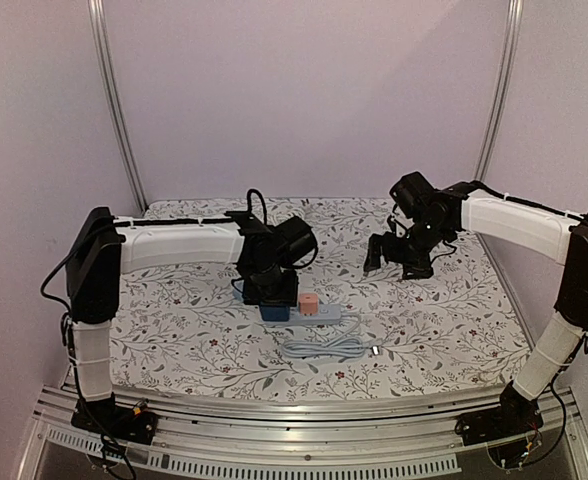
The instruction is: Insert the plug
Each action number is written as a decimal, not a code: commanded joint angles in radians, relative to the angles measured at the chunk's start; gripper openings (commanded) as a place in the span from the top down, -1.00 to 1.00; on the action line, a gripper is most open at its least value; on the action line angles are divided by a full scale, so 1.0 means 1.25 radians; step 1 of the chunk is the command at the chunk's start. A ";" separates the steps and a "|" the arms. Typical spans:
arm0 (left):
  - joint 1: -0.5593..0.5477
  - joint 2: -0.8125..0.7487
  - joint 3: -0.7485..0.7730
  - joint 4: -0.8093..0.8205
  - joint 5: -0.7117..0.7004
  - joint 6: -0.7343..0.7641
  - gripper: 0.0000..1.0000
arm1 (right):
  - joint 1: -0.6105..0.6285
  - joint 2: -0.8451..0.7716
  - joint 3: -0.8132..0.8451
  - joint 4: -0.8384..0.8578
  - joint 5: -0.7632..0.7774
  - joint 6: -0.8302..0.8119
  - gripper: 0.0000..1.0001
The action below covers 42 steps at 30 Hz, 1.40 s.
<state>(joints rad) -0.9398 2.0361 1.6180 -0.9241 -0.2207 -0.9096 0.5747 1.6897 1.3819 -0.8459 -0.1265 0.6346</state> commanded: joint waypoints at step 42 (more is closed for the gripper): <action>-0.007 0.126 -0.196 0.101 0.070 0.036 1.00 | -0.003 0.029 0.006 -0.027 0.067 -0.096 -0.98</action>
<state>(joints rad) -0.9482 2.0331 1.5089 -0.7910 -0.2611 -0.9012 0.5747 1.7103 1.3792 -0.8680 -0.0601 0.5293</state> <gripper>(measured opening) 0.632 0.988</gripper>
